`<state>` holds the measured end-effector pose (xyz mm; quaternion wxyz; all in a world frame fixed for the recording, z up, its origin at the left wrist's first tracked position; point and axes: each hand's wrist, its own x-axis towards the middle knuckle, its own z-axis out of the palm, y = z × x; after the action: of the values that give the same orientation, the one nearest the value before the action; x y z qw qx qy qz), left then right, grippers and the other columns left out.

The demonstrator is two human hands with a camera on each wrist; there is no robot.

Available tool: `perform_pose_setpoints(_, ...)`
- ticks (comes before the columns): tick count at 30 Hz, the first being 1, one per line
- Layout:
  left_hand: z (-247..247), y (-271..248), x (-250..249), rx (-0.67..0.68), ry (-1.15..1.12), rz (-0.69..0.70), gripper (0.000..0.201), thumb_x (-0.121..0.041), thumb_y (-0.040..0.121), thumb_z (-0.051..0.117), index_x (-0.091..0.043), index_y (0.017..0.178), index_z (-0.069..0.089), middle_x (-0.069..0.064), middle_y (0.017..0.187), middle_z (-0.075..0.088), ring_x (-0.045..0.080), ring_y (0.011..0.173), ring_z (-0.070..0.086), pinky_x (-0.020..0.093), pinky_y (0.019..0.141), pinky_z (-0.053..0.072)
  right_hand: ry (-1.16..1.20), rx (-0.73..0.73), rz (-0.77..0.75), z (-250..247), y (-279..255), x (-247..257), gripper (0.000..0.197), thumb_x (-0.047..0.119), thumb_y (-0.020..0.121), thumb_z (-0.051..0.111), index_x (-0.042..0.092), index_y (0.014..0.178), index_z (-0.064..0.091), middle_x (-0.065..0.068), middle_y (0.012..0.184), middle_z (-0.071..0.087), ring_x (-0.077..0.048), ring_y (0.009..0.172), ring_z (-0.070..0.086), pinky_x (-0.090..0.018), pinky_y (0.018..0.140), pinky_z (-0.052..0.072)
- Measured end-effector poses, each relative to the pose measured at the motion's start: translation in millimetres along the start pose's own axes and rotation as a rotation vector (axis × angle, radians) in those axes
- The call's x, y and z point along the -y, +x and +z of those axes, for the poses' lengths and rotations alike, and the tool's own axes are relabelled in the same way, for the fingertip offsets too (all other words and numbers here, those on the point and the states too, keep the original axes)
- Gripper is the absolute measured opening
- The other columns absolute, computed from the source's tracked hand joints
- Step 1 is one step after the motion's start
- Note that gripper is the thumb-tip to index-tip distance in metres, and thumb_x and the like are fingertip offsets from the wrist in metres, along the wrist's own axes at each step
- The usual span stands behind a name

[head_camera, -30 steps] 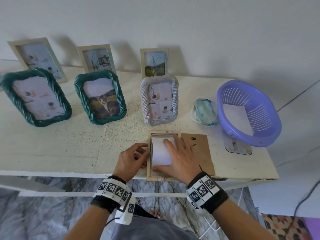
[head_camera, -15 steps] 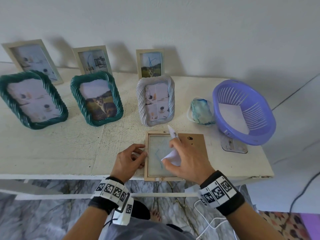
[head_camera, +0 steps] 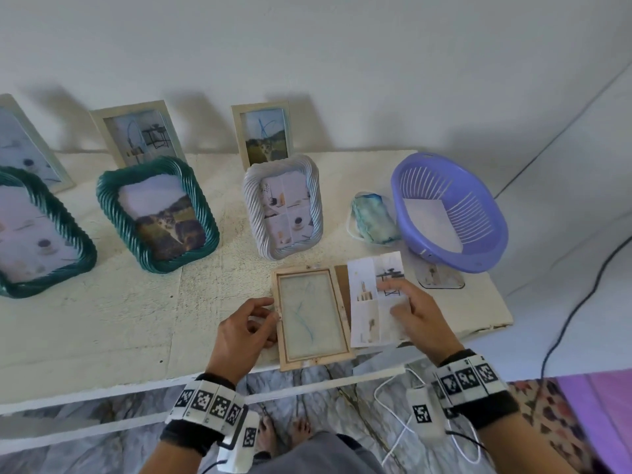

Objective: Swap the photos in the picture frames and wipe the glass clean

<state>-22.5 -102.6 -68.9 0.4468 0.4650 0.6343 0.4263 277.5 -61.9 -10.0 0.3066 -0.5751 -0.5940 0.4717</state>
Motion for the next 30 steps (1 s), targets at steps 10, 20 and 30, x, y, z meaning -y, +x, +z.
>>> perform_pose_setpoints(10, 3, 6, -26, -0.127, 0.354, 0.346, 0.019, -0.013, 0.090, 0.068, -0.017, 0.108, 0.069, -0.003, 0.103, 0.063, 0.011, 0.089, 0.062, 0.035, 0.067, 0.060, -0.056, -0.204, 0.040, -48, -20, -33, 0.038, -0.002, 0.091, 0.057, 0.027, 0.115, 0.054, -0.006, 0.108, 0.069, -0.023, 0.091, 0.068, -0.037, 0.071, 0.059)
perform_pose_setpoints(20, 135, 45, -119, 0.087, 0.469, 0.597, 0.034, -0.023, 0.085, 0.067, -0.018, 0.119, 0.065, 0.001, 0.114, 0.057, 0.019, 0.103, 0.057, 0.040, 0.080, 0.056, -0.173, -0.144, 0.066, -97, -28, -71, 0.031, 0.004, 0.090, 0.061, 0.033, 0.101, 0.062, 0.011, 0.110, 0.065, -0.022, 0.092, 0.064, -0.029, 0.075, 0.053)
perform_pose_setpoints(30, 241, 74, -136, 0.123, 0.762, 0.406, 0.046, -0.036, 0.082, 0.076, -0.028, 0.124, 0.059, 0.009, 0.159, 0.016, 0.035, 0.144, 0.017, 0.050, 0.104, 0.042, -0.509, -0.108, 0.017, -140, -20, -79, 0.028, 0.025, 0.092, 0.058, 0.026, 0.120, 0.059, 0.007, 0.108, 0.065, -0.014, 0.092, 0.060, -0.031, 0.083, 0.050)
